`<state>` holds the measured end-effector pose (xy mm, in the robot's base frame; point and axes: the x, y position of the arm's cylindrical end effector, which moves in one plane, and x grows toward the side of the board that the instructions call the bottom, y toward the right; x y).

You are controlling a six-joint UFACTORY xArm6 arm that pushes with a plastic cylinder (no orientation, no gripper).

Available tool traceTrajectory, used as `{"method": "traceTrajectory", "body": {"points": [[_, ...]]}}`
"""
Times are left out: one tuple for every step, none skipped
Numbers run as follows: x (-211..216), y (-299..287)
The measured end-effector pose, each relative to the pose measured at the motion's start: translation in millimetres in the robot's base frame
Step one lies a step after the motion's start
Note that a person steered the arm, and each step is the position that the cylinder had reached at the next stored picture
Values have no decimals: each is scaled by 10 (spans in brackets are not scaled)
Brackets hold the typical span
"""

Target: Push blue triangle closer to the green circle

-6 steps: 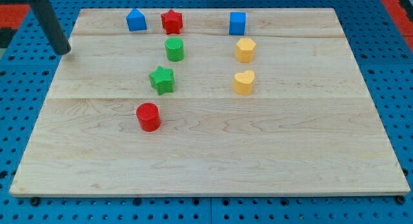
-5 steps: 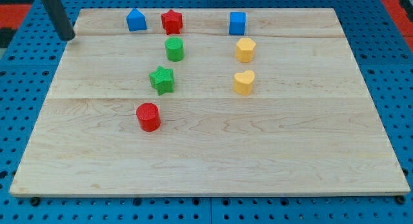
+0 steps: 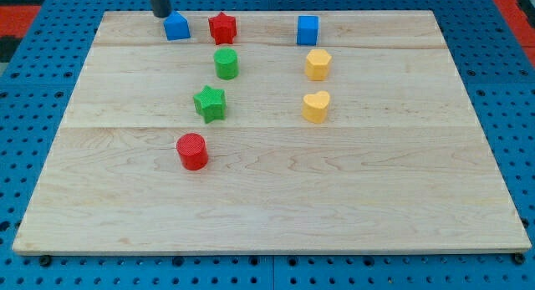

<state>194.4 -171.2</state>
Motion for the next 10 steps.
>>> {"method": "traceTrajectory", "body": {"points": [[264, 8], [455, 58], [451, 9], [446, -114], [343, 50], [243, 94], [393, 363], [540, 589], [773, 489], [1033, 455]]}}
